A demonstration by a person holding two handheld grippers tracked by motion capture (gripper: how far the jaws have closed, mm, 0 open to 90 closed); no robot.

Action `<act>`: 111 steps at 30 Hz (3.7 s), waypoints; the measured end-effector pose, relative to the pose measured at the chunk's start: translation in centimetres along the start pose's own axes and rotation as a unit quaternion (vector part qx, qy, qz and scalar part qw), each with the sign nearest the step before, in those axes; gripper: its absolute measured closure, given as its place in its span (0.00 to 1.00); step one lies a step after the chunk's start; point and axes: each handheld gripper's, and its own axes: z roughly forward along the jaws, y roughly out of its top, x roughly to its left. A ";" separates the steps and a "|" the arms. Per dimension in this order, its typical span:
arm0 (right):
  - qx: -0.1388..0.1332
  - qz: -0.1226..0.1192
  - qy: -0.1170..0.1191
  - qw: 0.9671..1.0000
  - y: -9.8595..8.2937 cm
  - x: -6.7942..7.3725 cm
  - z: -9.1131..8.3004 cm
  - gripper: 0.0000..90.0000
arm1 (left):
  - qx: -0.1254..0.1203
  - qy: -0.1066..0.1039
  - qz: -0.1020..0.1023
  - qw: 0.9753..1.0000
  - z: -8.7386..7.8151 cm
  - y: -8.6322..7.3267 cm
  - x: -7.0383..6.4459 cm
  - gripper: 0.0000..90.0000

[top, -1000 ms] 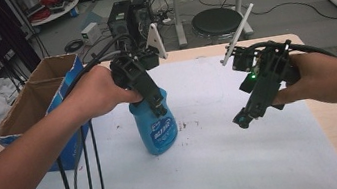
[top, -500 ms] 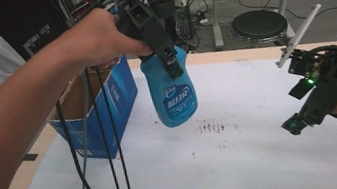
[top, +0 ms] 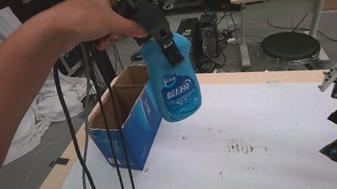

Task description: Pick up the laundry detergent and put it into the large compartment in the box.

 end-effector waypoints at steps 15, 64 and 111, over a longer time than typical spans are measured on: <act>-0.004 0.003 -0.001 1.000 -0.2 0.0 -0.3 0.02 | -0.007 0.011 0.007 1.000 -4.0 -3.0 3.1 0.42; -0.001 0.029 -0.009 1.000 -0.4 -0.6 0.0 0.02 | 0.052 0.052 0.016 0.997 2.3 -11.0 10.6 0.42; 0.006 0.033 -0.003 0.999 -0.8 -0.7 0.9 0.02 | 0.076 0.026 0.009 0.997 12.3 -13.9 12.6 0.40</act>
